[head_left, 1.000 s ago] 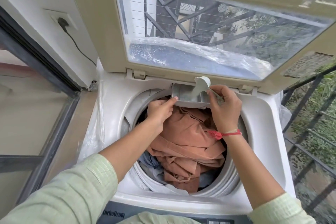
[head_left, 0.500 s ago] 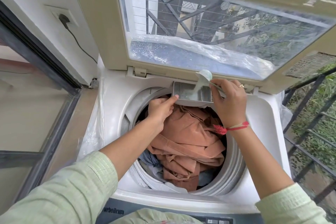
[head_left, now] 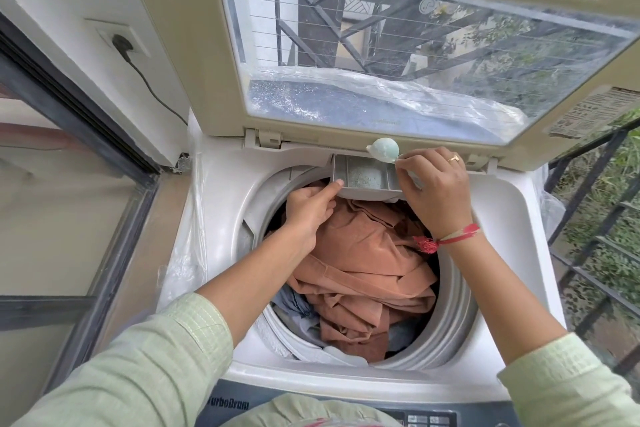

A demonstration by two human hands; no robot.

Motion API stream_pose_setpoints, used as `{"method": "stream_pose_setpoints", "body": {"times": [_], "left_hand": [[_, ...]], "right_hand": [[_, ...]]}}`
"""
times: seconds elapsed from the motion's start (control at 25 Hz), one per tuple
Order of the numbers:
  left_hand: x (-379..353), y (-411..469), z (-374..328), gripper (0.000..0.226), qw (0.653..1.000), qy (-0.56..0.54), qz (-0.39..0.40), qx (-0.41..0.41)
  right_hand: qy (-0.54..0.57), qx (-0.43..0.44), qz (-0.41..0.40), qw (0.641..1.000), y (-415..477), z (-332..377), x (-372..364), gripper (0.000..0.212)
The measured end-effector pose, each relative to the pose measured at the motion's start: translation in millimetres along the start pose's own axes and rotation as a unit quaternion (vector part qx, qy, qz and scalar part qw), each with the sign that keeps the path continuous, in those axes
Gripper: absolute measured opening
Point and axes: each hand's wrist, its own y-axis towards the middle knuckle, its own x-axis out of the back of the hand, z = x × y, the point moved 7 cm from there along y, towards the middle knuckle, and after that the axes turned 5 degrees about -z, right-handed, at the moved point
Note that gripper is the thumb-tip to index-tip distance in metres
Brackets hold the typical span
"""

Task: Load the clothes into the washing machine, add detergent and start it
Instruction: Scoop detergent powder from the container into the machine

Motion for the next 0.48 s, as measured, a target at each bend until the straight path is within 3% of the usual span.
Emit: {"method": "stream_pose_setpoints", "body": {"times": [0.24, 0.48], "left_hand": [[1.2, 1.9, -1.1, 0.026, 1.000, 0.010, 0.007, 0.003], [7.1, 2.1, -3.7, 0.049, 1.000, 0.014, 0.001, 0.006]], "right_hand": [[0.044, -0.076, 0.006, 0.996, -4.9, -2.9, -2.2, 0.005], [0.058, -0.031, -0.002, 0.998, -4.6, -2.2, 0.2, 0.007]]}}
